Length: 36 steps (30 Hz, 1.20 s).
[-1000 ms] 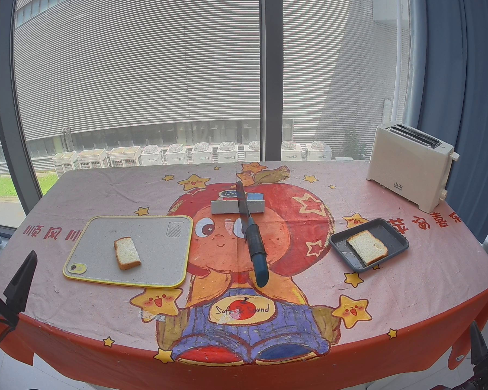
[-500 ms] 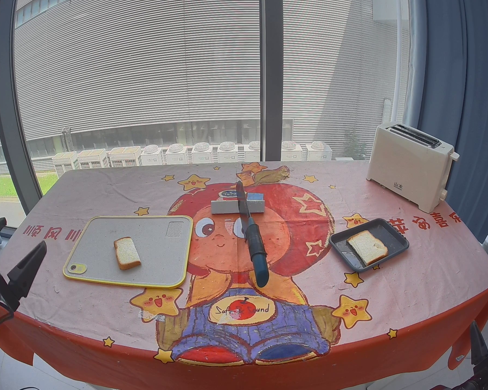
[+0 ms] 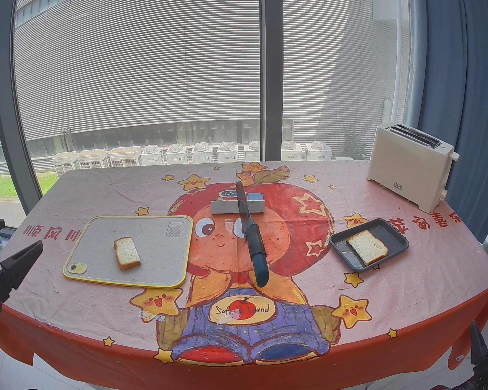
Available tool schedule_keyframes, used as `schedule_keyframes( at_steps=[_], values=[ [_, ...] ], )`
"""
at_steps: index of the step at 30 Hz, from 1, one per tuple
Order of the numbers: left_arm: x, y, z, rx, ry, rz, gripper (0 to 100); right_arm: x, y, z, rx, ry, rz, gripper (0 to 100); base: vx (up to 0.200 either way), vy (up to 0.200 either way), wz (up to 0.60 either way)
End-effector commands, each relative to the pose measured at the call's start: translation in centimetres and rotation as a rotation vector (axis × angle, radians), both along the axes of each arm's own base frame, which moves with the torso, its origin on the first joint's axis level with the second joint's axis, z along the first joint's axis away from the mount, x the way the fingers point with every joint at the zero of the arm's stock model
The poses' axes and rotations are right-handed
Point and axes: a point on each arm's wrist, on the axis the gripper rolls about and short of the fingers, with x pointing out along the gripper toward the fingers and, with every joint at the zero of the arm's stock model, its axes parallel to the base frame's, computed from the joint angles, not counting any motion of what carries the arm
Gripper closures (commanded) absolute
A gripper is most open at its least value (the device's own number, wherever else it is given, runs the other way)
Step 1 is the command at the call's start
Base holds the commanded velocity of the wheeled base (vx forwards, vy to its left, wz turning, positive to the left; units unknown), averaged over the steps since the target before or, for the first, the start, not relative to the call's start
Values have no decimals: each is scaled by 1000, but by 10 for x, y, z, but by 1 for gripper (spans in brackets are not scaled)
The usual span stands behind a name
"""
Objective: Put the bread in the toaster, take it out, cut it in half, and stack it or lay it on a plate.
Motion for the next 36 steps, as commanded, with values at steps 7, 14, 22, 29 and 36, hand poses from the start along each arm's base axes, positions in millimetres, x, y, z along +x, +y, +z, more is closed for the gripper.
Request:
schedule_keyframes(
  at_steps=[7,14,22,29,36],
  values=[
    [54,-1,32,-77,63,19,0,0,0,-5,0,1,0,0,0,0,0],
    [83,0,40,-156,97,49,0,0,0,-5,0,1,0,0,0,0,0],
    [101,4,28,-146,163,96,0,0,0,-5,0,1,0,0,0,0,0],
    [123,5,15,-125,247,170,0,0,0,-5,0,1,0,0,0,0,0],
    [139,5,2,-97,319,216,0,0,0,-5,0,1,0,0,0,0,0]
  ],
)
